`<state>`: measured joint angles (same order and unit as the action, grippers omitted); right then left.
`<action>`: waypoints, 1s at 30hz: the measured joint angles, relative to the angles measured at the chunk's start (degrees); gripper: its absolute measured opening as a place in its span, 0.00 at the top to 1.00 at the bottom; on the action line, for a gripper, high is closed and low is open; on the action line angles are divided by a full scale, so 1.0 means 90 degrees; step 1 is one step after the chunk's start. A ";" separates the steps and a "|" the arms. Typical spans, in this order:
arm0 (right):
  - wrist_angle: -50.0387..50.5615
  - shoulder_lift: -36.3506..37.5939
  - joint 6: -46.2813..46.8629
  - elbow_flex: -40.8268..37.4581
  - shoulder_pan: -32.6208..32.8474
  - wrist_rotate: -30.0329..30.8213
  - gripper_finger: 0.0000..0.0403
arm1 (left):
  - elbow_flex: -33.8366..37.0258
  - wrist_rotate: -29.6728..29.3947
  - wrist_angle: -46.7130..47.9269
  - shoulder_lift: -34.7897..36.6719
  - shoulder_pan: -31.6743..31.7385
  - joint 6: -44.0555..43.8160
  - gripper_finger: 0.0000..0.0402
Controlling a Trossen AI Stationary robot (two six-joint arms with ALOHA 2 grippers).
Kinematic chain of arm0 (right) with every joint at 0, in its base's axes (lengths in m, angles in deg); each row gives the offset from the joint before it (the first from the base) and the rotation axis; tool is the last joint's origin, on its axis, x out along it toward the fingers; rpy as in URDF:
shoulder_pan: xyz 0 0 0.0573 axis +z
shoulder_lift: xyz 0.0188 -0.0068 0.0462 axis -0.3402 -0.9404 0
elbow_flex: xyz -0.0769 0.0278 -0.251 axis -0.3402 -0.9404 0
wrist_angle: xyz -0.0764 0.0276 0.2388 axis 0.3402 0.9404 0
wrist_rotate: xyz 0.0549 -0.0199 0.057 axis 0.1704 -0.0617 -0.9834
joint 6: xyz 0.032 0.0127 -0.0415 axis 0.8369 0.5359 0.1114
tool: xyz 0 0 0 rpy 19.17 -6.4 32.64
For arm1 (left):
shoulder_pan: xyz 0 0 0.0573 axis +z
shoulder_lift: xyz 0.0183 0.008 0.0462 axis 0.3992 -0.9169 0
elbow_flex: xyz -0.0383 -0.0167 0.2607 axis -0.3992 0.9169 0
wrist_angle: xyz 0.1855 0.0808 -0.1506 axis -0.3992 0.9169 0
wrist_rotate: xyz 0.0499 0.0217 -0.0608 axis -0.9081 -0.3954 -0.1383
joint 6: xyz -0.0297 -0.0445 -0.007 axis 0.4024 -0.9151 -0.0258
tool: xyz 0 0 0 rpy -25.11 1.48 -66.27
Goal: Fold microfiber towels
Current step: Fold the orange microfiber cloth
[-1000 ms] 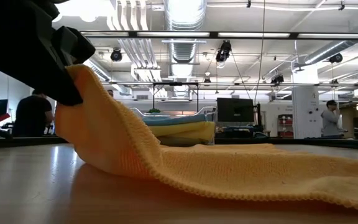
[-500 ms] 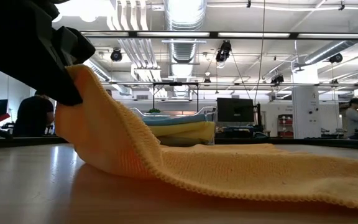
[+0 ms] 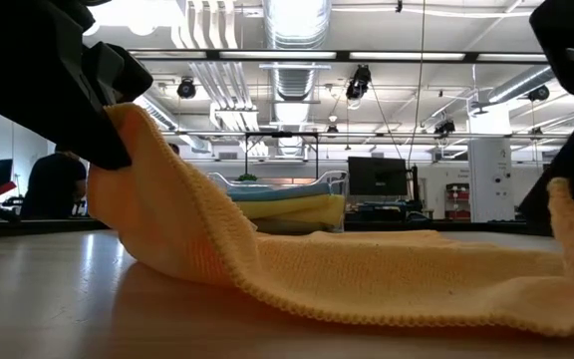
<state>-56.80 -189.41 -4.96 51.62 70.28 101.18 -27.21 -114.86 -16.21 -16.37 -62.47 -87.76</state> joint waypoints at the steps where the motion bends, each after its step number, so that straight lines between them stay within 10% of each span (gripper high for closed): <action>1: 0.0000 0.0002 -0.0005 0.0000 0.0000 -0.0026 0.69 | -0.0002 0.0000 0.0002 0.0000 0.0000 -0.0002 1.00; 10: 0.0015 0.0080 -0.0045 -0.0002 0.0015 -0.0502 0.96 | 0.0000 0.0063 0.0023 0.0000 -0.0002 0.0000 1.00; 30: -0.0039 0.0279 0.0907 -0.0022 0.0466 -0.1071 0.98 | 0.0006 0.1942 0.0177 0.0000 -0.0390 -0.0449 1.00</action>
<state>-57.15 -186.89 3.21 51.42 74.47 91.54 -27.15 -97.38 -14.61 -16.37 -65.98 -91.81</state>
